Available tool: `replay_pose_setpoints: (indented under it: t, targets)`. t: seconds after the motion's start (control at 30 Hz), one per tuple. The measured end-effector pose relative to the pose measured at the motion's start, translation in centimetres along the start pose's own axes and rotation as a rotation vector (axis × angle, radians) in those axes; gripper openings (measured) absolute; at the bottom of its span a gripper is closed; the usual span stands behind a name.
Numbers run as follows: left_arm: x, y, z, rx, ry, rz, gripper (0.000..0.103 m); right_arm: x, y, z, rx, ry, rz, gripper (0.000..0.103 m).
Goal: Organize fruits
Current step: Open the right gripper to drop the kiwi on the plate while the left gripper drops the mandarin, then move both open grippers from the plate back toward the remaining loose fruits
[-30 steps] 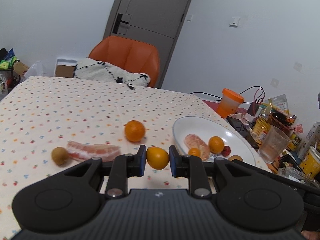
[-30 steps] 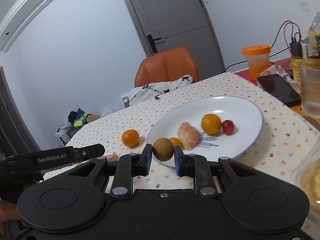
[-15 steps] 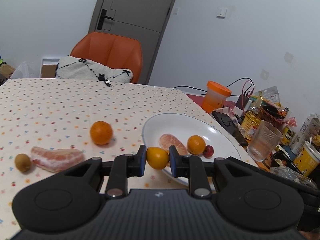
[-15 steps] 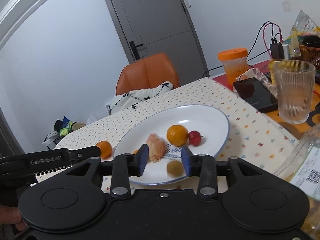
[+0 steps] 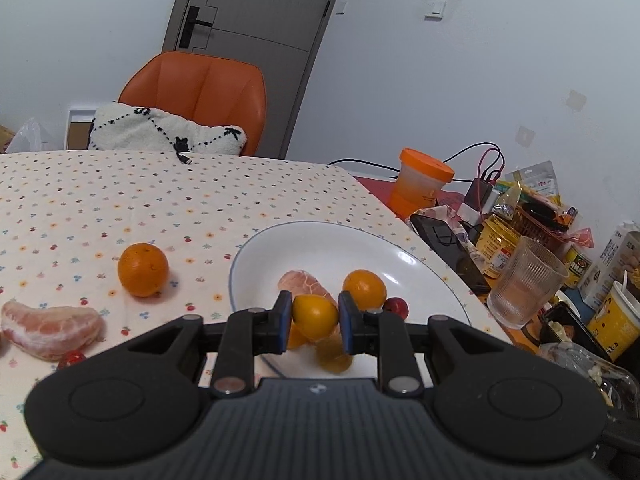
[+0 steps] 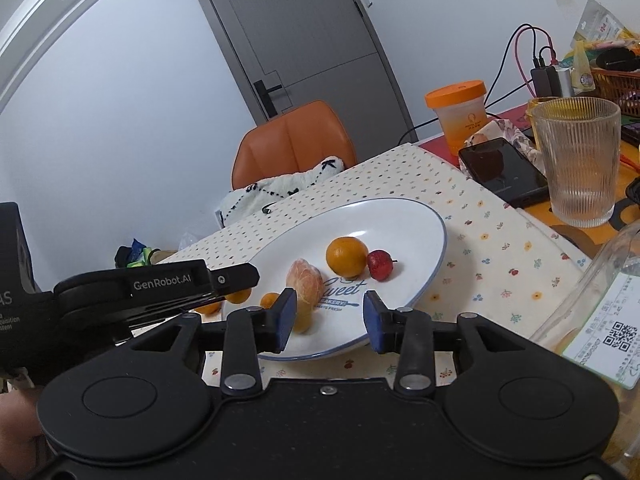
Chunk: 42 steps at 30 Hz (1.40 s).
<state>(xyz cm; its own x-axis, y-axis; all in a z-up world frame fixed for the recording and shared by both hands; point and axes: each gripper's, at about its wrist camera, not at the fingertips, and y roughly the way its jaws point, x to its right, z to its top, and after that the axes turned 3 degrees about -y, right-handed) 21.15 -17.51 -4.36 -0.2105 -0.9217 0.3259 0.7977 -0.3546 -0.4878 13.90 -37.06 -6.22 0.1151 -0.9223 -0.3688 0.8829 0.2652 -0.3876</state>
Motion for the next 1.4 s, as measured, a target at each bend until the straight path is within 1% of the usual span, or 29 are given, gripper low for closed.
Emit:
replay_pose_setpoints:
  t: [0.03,0.1,0.2,0.27,0.3,0.37,0.4,0.47,0.5,0.53,0.57,0.6,0.67,0.73,0.87,0.93,1.0,1.1,1.2,1.4]
  targets:
    - [0.0,-0.1,0.0,0.004,-0.001,0.003,0.026,0.1,0.0,0.0,0.000,0.004,-0.002,0.038]
    - [-0.3,-0.3,0.2,0.006,-0.010,0.000,0.027,0.2,0.0,0.0,-0.001,0.009,-0.001,0.038]
    - [-1.0,-0.9,0.4,0.007,-0.030,0.013,0.032,-0.2,0.1,-0.1,0.002,0.010,0.002,0.039]
    - [-1.4,-1.3,0.5,0.011,-0.033,0.030,0.040,-0.6,0.2,-0.1,0.002,0.006,0.008,0.040]
    - [-1.7,-1.6,0.5,0.011,-0.032,0.037,0.043,-0.8,0.2,-0.1,0.002,0.002,0.012,0.042]
    - [-2.2,-2.2,0.5,0.018,-0.033,0.053,0.051,-1.2,0.2,-0.2,0.006,-0.003,0.019,0.046]
    - [-2.5,-2.5,0.5,0.023,-0.036,0.063,0.052,-1.4,0.2,-0.2,0.008,-0.002,0.019,0.047]
    - [-3.2,-3.1,0.6,0.027,-0.046,0.082,0.060,-1.8,0.3,-0.2,0.005,-0.005,0.026,0.048]
    - [-3.6,-3.4,0.6,0.028,-0.054,0.088,0.061,-2.1,0.2,-0.2,0.004,-0.009,0.030,0.049]
    - [-4.0,-3.7,0.7,0.032,-0.064,0.096,0.065,-2.3,0.2,-0.2,0.004,-0.012,0.030,0.051]
    - [-4.3,-4.1,0.7,0.039,-0.071,0.106,0.070,-2.5,0.1,-0.2,0.007,-0.013,0.030,0.056]
    - [-4.6,-4.5,0.7,0.047,-0.077,0.115,0.071,-2.7,0.0,-0.2,0.010,-0.015,0.030,0.058]
    - [-5.0,-5.2,0.8,0.061,-0.078,0.131,0.079,-3.1,-0.1,-0.2,0.009,-0.022,0.035,0.058]
    - [-5.4,-5.7,0.8,0.069,-0.072,0.146,0.083,-3.5,-0.1,-0.2,0.002,-0.027,0.038,0.062]
    - [-5.9,-6.8,0.8,0.081,-0.064,0.166,0.089,-4.5,-0.4,-0.2,0.011,-0.038,0.041,0.076]
    - [-6.3,-7.4,0.7,0.088,-0.059,0.168,0.090,-5.0,-0.6,-0.3,0.014,-0.044,0.045,0.081]
    - [-6.6,-8.0,0.5,0.091,-0.053,0.174,0.091,-5.3,-0.8,-0.3,0.013,-0.041,0.047,0.090]
    - [-7.1,-8.8,0.3,0.095,-0.052,0.183,0.093,-5.9,-1.0,-0.4,0.023,-0.040,0.050,0.098]
    - [-7.9,-9.8,0.1,0.104,-0.058,0.196,0.096,-6.8,-1.2,-0.5,0.025,-0.055,0.048,0.103]
    - [-9.4,-11.3,-0.2,0.112,-0.058,0.218,0.098,-8.2,-1.4,-0.9,0.008,-0.082,0.049,0.103]
